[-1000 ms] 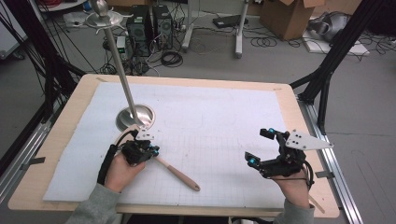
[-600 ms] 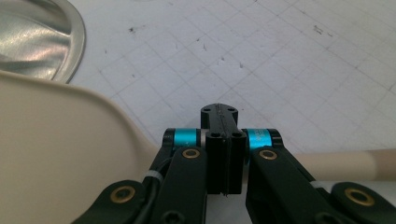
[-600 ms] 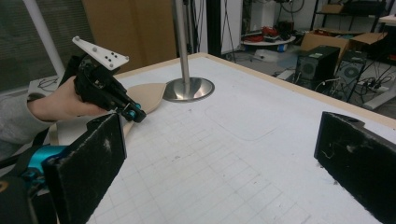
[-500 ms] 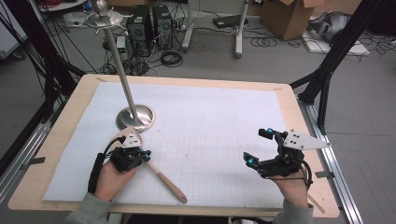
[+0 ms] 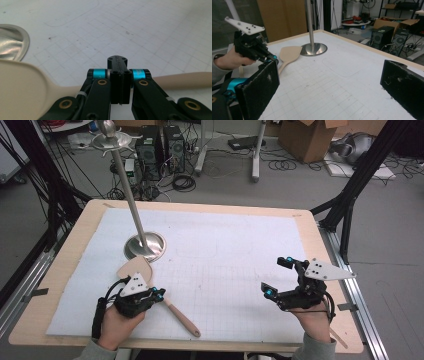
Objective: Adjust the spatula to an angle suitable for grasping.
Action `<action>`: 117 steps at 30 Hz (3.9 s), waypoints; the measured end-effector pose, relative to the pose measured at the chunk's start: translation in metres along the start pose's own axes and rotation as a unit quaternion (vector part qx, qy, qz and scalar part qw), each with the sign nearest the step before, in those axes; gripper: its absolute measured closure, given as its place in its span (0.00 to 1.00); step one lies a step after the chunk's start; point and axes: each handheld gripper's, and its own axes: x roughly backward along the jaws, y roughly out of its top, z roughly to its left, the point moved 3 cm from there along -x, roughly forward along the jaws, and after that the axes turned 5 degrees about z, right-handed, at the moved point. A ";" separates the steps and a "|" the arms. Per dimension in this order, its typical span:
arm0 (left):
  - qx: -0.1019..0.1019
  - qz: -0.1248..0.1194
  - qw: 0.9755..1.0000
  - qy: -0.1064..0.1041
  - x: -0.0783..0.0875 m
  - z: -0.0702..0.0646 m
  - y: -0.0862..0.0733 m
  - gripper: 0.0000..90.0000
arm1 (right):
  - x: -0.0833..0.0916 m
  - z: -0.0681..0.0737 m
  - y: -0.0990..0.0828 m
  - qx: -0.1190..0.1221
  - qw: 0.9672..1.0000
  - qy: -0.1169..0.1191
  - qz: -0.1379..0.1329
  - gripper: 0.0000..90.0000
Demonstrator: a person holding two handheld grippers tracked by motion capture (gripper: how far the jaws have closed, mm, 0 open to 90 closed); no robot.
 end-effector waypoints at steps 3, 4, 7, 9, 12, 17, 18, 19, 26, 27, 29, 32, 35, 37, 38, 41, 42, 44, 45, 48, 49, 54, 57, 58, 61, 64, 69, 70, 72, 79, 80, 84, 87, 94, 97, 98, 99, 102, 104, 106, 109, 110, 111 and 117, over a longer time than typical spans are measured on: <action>0.000 -0.006 1.000 -0.016 0.001 -0.009 -0.005 1.00 | 0.001 -0.001 0.000 -0.001 1.000 0.001 -0.002 0.01; 0.000 -0.008 1.000 -0.019 0.000 -0.011 -0.006 1.00 | 0.001 -0.001 0.000 -0.004 1.000 0.001 0.000 0.01; -0.007 -0.007 0.999 -0.032 -0.002 -0.021 -0.010 1.00 | 0.001 -0.001 0.000 -0.004 1.000 0.002 0.001 0.01; -0.013 -0.003 0.999 -0.040 -0.004 -0.028 -0.011 1.00 | 0.001 -0.001 0.000 -0.004 1.000 0.003 0.000 0.01; -0.017 -0.002 0.999 -0.047 -0.006 -0.034 -0.012 1.00 | 0.001 -0.001 0.000 -0.004 1.000 0.002 -0.001 0.01; -0.021 0.004 0.998 -0.055 -0.009 -0.041 -0.014 1.00 | 0.002 -0.001 0.000 -0.005 1.000 0.003 -0.002 0.01; -0.020 0.003 0.998 -0.057 -0.010 -0.042 -0.015 1.00 | 0.002 -0.001 0.000 -0.006 1.000 0.003 -0.002 0.01; -0.022 0.006 0.998 -0.059 -0.011 -0.044 -0.015 1.00 | 0.002 -0.001 0.000 -0.005 1.000 0.003 -0.002 0.01; -0.037 0.020 0.997 -0.066 -0.018 -0.055 -0.016 1.00 | 0.002 -0.001 0.000 -0.004 1.000 0.002 0.000 0.01; -0.039 0.022 0.997 -0.066 -0.019 -0.056 -0.016 1.00 | 0.002 -0.001 0.000 -0.003 1.000 0.001 -0.001 0.01; -0.040 0.026 0.997 -0.066 -0.021 -0.057 -0.016 1.00 | 0.002 -0.001 0.000 -0.003 1.000 0.002 -0.002 0.01; -0.039 0.025 0.997 -0.066 -0.021 -0.057 -0.016 1.00 | 0.002 -0.001 0.000 -0.005 1.000 0.003 0.001 0.01; -0.037 0.023 0.997 -0.064 -0.023 -0.057 -0.015 1.00 | 0.001 0.000 0.000 -0.007 1.000 0.003 0.001 0.01; -0.040 0.025 0.997 -0.062 -0.025 -0.057 -0.012 1.00 | 0.001 -0.001 0.000 -0.005 1.000 0.002 0.001 0.01; -0.041 0.025 0.997 -0.061 -0.026 -0.057 -0.012 1.00 | 0.001 -0.001 0.000 -0.005 1.000 0.002 0.001 0.01; -0.045 0.024 0.997 -0.056 -0.030 -0.057 -0.009 1.00 | 0.001 -0.001 0.000 -0.006 1.000 0.002 0.001 0.01; -0.047 0.024 0.997 -0.053 -0.031 -0.057 -0.008 1.00 | 0.001 -0.001 -0.001 -0.007 1.000 0.002 0.002 0.01; -0.047 0.025 0.997 -0.048 -0.033 -0.058 -0.006 1.00 | 0.001 -0.001 0.000 -0.005 1.000 0.001 0.001 0.01; -0.051 0.029 0.997 -0.044 -0.035 -0.058 -0.005 1.00 | 0.001 -0.001 -0.001 -0.006 1.000 0.002 0.001 0.01; -0.055 0.032 0.997 -0.039 -0.038 -0.058 -0.002 1.00 | 0.001 -0.001 -0.001 -0.007 1.000 0.001 0.003 0.01; -0.054 0.032 0.997 -0.037 -0.039 -0.058 0.000 1.00 | 0.001 -0.001 -0.001 -0.008 1.000 0.002 0.003 0.01; -0.052 0.035 0.997 -0.032 -0.047 -0.057 0.006 1.00 | 0.000 -0.001 -0.001 -0.005 1.000 0.002 0.005 0.01; -0.047 0.035 0.998 -0.031 -0.052 -0.055 0.010 1.00 | 0.000 -0.001 -0.001 -0.007 1.000 0.003 0.005 0.01; -0.046 0.037 0.998 -0.032 -0.054 -0.054 0.011 1.00 | 0.000 -0.002 -0.001 -0.006 1.000 0.001 0.004 0.01; -0.042 0.040 0.998 -0.033 -0.058 -0.051 0.015 1.00 | 0.001 -0.002 -0.001 -0.005 1.000 0.001 0.002 0.01; -0.036 0.043 0.998 -0.033 -0.063 -0.048 0.018 1.00 | 0.001 -0.002 -0.001 -0.007 1.000 0.001 0.003 0.01; -0.036 0.050 0.998 -0.026 -0.069 -0.046 0.024 1.00 | 0.001 -0.002 -0.001 -0.006 1.000 0.002 0.003 0.01; -0.036 0.051 0.998 -0.025 -0.070 -0.045 0.025 1.00 | 0.001 -0.002 -0.001 -0.008 1.000 0.002 0.003 0.01; -0.036 0.053 0.998 -0.022 -0.072 -0.044 0.027 1.00 | 0.001 -0.002 -0.001 -0.009 1.000 0.002 0.003 0.01; -0.027 0.055 0.998 -0.018 -0.081 -0.038 0.034 1.00 | 0.001 -0.002 -0.001 -0.008 1.000 0.002 0.003 0.01; -0.029 0.057 0.998 -0.017 -0.082 -0.037 0.036 1.00 | 0.000 -0.003 -0.001 -0.007 1.000 0.002 0.002 0.01; -0.026 0.062 0.998 -0.010 -0.089 -0.032 0.041 1.00 | 0.000 -0.002 -0.001 -0.007 1.000 0.003 0.005 0.01; -0.026 0.071 0.997 -0.003 -0.094 -0.028 0.047 1.00 | 0.000 -0.003 -0.001 -0.007 1.000 0.002 0.004 0.01; 0.004 0.069 0.998 -0.005 -0.105 -0.012 0.053 1.00 | 0.000 -0.003 -0.001 -0.007 1.000 0.004 0.003 0.01; 0.007 0.075 0.997 -0.001 -0.109 -0.009 0.055 1.00 | 0.001 -0.003 -0.001 -0.010 1.000 0.005 0.004 0.01; 0.002 0.081 0.997 0.007 -0.110 -0.008 0.057 1.00 | 0.001 -0.003 -0.002 -0.010 1.000 0.005 0.004 0.01; 0.001 0.087 0.996 0.011 -0.112 -0.006 0.059 1.00 | 0.000 -0.003 -0.002 -0.011 1.000 0.005 0.005 0.01; 0.012 0.096 0.995 0.015 -0.117 0.002 0.064 1.00 | 0.000 -0.003 -0.001 -0.006 1.000 0.005 0.001 0.01; 0.019 0.097 0.995 0.018 -0.120 0.007 0.067 1.00 | 0.001 -0.003 -0.001 -0.009 1.000 0.006 0.003 0.01; 0.020 0.102 0.994 0.026 -0.122 0.010 0.070 1.00 | 0.001 -0.004 -0.001 -0.008 1.000 0.004 0.000 0.01; 0.025 0.096 0.995 0.027 -0.123 0.013 0.070 1.00 | 0.002 -0.004 -0.002 -0.012 1.000 0.006 0.002 0.01; 0.025 0.096 0.995 0.026 -0.123 0.014 0.070 1.00 | 0.002 -0.004 -0.002 -0.012 1.000 0.006 0.002 0.01; 0.024 0.096 0.995 0.027 -0.123 0.013 0.070 1.00 | 0.002 -0.004 -0.002 -0.011 1.000 0.006 0.001 0.01; 0.023 0.081 0.996 0.021 -0.114 0.008 0.073 1.00 | 0.003 -0.004 -0.002 -0.011 1.000 0.006 0.000 0.01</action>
